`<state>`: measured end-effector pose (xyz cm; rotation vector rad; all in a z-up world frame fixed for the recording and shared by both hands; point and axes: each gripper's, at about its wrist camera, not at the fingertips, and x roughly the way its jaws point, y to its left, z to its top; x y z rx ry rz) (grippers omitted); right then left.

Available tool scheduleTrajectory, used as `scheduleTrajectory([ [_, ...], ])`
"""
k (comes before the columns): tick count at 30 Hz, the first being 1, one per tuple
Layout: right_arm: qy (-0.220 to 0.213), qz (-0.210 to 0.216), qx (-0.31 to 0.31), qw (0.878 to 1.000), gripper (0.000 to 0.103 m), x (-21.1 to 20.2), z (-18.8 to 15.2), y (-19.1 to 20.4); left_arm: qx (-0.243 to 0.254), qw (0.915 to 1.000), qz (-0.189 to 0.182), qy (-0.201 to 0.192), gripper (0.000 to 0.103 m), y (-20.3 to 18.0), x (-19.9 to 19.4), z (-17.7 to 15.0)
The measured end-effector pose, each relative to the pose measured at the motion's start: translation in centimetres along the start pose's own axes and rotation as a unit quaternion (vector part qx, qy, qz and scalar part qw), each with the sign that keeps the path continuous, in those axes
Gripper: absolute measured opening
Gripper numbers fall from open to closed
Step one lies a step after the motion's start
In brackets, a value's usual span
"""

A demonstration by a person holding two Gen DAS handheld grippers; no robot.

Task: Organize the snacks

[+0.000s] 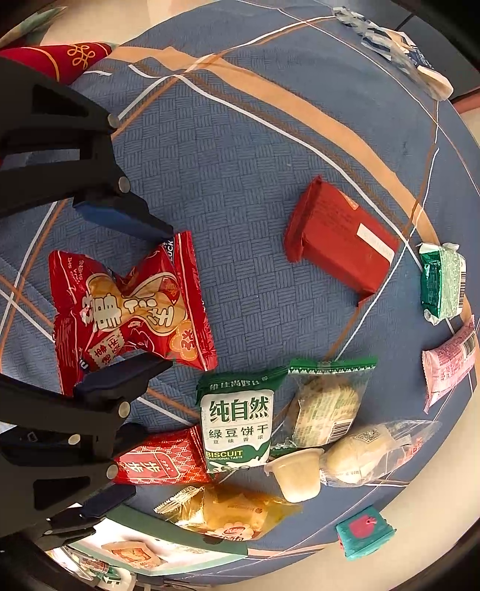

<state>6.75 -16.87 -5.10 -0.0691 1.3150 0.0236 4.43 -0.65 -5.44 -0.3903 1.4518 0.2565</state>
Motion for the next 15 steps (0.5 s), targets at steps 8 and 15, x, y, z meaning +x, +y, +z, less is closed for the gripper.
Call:
scheduleTrajectory([
  [8,-0.002,-0.006,-0.01,1.0,0.08,0.7,0.6,0.6,0.0,1.0,0.007,-0.001,0.064,-1.4,0.3,-0.2],
  [15,-0.002,-0.003,-0.009,1.0,0.07,0.6,0.5,0.6,0.007,0.9999,0.014,0.0,0.064,-2.5,0.6,0.1],
])
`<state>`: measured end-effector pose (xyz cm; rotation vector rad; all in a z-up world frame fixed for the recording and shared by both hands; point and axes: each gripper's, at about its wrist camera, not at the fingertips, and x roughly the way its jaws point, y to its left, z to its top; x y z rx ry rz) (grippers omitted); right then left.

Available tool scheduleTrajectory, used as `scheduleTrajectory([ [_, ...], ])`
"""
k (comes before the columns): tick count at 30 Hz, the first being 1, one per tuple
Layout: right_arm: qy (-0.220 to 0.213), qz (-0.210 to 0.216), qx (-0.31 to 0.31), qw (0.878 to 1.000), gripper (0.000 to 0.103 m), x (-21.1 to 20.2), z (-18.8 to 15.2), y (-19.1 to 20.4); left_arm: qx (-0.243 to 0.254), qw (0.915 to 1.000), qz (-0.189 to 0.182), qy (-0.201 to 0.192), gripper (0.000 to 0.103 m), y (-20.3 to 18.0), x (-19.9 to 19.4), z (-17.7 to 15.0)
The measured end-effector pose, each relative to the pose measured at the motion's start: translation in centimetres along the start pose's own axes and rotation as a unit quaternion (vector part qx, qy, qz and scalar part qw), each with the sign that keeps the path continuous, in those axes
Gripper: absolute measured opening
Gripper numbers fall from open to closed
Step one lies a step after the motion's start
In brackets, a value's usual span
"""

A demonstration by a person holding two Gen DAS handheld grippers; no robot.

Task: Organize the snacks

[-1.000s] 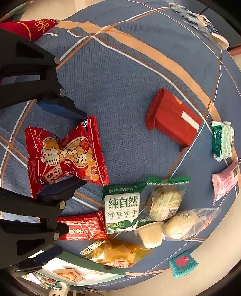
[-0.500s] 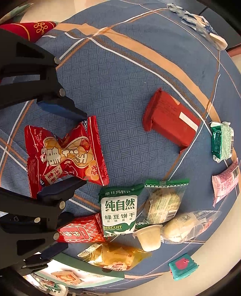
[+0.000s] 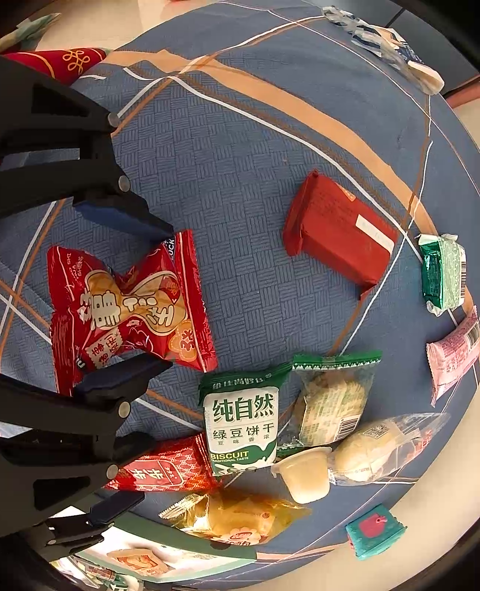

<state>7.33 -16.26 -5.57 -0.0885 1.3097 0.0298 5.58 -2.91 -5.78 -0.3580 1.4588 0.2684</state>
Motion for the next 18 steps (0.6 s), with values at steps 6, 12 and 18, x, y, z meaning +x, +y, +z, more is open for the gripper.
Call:
scheduleTrajectory([
  [6,0.006,0.005,0.006,1.0,0.06,-0.2,-0.3,-0.5,0.001,1.0,0.0,0.0,0.067,-1.0,0.1,0.1],
  [12,0.02,0.006,0.02,1.0,0.057,-0.3,-0.7,-0.9,0.007,1.0,0.003,0.001,0.068,-1.7,0.7,0.0],
  [18,0.028,0.009,0.032,0.999,0.056,-0.4,-1.3,-1.5,0.01,0.9999,-0.007,-0.002,0.068,-2.4,0.7,-0.2],
])
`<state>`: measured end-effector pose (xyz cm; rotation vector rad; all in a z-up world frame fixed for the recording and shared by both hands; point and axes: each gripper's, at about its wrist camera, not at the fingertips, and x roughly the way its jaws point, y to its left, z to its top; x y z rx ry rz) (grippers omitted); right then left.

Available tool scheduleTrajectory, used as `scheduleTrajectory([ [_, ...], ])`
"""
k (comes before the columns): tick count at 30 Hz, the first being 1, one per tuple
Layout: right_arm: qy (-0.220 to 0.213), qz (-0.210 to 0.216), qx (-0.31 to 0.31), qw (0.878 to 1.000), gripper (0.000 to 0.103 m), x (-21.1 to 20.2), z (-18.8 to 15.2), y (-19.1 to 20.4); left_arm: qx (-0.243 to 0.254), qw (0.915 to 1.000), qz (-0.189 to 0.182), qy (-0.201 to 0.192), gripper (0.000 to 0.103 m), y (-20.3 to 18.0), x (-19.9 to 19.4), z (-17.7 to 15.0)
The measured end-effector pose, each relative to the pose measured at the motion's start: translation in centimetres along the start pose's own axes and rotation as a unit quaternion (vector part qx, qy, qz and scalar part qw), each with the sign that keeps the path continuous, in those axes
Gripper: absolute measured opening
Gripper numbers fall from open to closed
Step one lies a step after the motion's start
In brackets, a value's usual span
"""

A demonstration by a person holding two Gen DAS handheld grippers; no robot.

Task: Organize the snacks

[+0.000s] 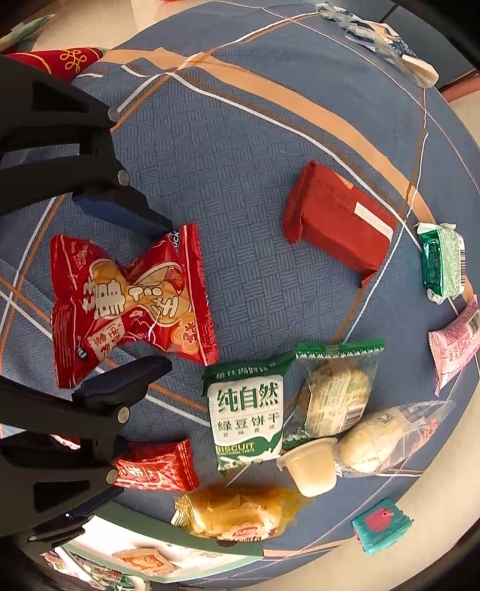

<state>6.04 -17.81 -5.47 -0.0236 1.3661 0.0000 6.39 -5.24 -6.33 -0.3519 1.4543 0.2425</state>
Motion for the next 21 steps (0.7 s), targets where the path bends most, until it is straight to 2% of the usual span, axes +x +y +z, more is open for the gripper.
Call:
scheduleTrajectory([
  [3,0.001,0.003,0.002,1.0,0.055,0.2,-0.4,-0.6,0.004,1.0,-0.007,-0.003,0.067,-0.3,-0.4,-0.1],
  [5,0.002,0.008,0.006,1.0,0.053,0.2,-0.7,-0.7,0.006,0.9999,-0.008,-0.007,0.062,-0.6,-0.7,-0.1],
  [10,-0.004,0.009,0.008,1.0,0.051,-0.4,-1.0,-0.7,0.013,0.9996,-0.018,-0.019,0.06,-0.9,-1.4,-0.1],
  [21,-0.041,0.015,-0.002,0.999,0.047,-4.3,-2.0,-0.7,0.027,0.9974,-0.04,-0.054,0.057,-1.0,-4.1,0.1],
])
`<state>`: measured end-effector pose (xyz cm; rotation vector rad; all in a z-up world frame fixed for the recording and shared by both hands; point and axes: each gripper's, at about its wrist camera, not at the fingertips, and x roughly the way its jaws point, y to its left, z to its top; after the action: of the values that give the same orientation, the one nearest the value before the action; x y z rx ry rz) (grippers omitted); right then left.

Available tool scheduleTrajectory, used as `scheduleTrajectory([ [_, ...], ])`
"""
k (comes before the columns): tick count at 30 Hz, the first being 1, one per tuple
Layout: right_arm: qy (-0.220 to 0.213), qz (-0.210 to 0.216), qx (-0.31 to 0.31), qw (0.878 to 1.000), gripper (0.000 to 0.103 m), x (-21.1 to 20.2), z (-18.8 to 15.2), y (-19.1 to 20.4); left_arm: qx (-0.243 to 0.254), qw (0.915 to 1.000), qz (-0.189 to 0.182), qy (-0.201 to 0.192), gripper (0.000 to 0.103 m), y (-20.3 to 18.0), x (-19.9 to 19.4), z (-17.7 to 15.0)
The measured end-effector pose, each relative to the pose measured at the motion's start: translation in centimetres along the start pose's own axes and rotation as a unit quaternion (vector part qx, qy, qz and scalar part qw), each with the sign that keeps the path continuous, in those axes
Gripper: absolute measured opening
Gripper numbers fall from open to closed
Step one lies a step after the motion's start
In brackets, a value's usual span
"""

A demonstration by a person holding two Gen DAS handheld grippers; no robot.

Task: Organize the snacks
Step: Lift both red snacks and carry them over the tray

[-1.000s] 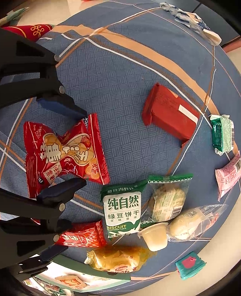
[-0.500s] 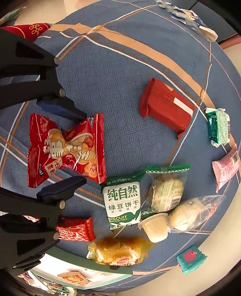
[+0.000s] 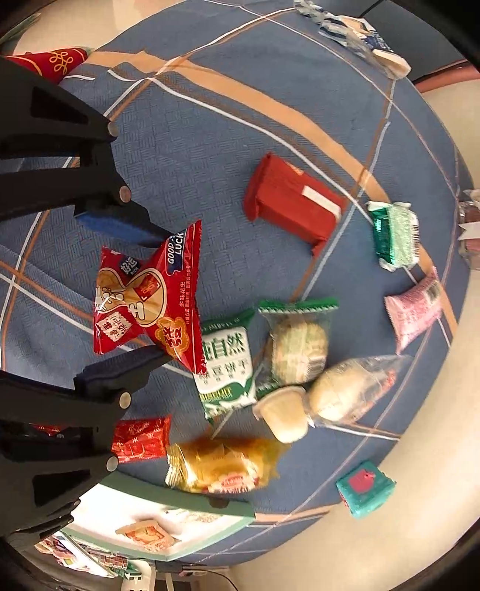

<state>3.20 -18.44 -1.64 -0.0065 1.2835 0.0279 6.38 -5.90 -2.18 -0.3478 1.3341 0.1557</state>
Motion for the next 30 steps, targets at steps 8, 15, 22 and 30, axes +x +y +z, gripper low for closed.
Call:
scheduleTrajectory([
  [8,-0.017,0.006,0.001,1.0,0.046,-2.1,0.3,-0.6,0.001,0.9993,-0.018,-0.034,0.056,0.6,-2.7,-0.4],
  [15,-0.044,0.018,0.007,0.999,0.045,-3.7,0.5,-0.7,0.002,0.9966,-0.036,-0.073,0.056,1.2,-5.4,-0.2],
  [22,-0.073,0.035,0.021,0.997,0.045,-5.7,0.5,-1.7,-0.001,0.9947,-0.043,-0.093,0.056,-0.3,-6.3,-0.1],
  [30,-0.085,0.026,0.048,0.995,0.045,-6.5,0.6,-3.6,0.038,0.9937,-0.049,-0.094,0.056,-2.6,-6.3,-0.7],
])
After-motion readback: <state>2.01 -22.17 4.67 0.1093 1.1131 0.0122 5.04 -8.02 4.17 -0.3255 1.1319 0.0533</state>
